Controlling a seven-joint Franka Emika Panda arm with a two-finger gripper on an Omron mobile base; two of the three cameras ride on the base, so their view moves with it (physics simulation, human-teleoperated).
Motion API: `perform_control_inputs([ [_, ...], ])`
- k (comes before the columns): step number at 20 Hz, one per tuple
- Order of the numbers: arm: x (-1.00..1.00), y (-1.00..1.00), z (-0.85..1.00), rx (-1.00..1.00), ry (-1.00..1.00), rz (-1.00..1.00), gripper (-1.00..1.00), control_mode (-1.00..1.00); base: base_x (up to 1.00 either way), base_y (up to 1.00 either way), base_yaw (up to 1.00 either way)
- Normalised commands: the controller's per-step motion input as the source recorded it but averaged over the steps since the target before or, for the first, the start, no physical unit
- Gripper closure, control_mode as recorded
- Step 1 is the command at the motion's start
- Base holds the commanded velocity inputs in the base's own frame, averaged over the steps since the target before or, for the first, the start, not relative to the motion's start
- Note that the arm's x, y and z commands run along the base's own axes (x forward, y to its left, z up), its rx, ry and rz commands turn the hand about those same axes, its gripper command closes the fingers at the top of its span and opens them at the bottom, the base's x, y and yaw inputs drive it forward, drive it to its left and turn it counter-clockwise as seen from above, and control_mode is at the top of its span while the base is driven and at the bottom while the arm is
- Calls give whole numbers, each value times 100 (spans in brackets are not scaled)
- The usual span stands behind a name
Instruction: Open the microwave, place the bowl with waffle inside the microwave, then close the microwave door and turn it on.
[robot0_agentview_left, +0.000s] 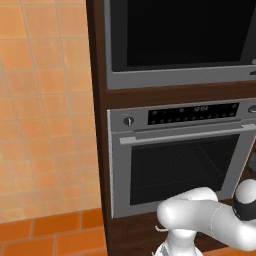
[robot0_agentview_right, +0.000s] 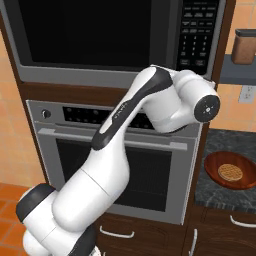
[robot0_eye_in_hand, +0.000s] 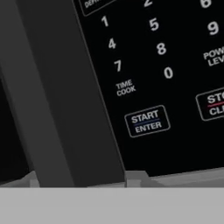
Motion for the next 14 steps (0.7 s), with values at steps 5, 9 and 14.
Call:
perform_control_inputs([
  [5,50,-3,-2,8,0,0,-100,-100,0,0,0],
  [9,45,11,-11,1,0,0,100,-100,0,0,0],
  [14,-19,3,3,0,0,-9,100,-100,0,0,0],
])
